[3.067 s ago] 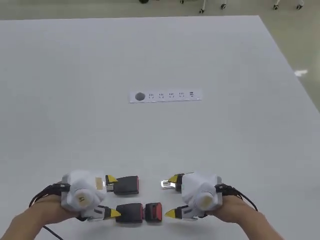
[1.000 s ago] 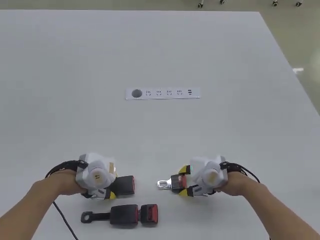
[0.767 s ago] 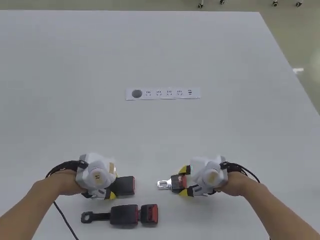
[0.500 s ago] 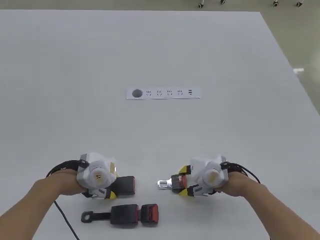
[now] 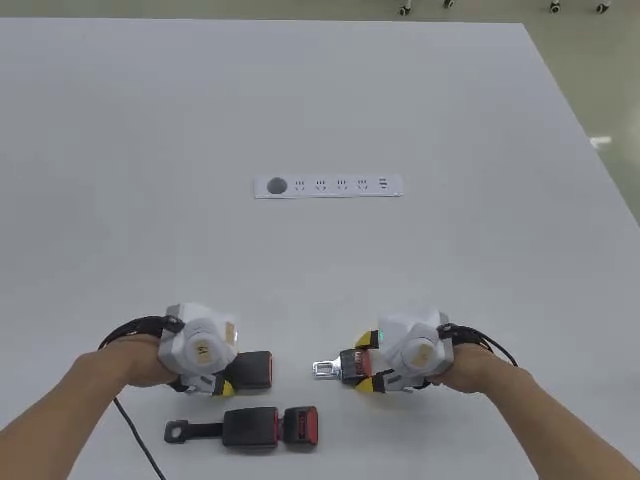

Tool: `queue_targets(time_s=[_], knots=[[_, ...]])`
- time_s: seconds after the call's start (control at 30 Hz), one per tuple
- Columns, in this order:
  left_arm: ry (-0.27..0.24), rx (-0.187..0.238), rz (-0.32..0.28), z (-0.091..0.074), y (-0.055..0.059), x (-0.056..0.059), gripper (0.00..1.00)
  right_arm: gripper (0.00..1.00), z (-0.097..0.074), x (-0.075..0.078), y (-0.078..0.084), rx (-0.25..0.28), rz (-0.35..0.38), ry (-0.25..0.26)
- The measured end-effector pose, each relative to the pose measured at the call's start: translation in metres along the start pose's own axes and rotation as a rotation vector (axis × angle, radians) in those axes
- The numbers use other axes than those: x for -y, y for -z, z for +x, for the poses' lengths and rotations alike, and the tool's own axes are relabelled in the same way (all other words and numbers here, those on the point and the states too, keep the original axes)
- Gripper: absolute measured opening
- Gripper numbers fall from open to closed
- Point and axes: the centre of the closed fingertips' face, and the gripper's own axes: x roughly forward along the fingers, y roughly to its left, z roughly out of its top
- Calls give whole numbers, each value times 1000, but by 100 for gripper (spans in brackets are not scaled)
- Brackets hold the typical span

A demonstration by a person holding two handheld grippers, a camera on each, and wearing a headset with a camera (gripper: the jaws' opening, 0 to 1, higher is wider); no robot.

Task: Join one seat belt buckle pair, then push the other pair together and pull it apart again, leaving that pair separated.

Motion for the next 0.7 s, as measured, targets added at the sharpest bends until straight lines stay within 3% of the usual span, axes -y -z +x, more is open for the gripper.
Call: queue_targets(time_s=[0.37, 0.7], knots=[[0, -12, -7, 3, 3, -2, 32, 31, 5, -1, -8, 6, 8, -3], [1, -24, -8, 0, -2, 1, 32, 31, 12, -3, -22, 16, 10, -7]])
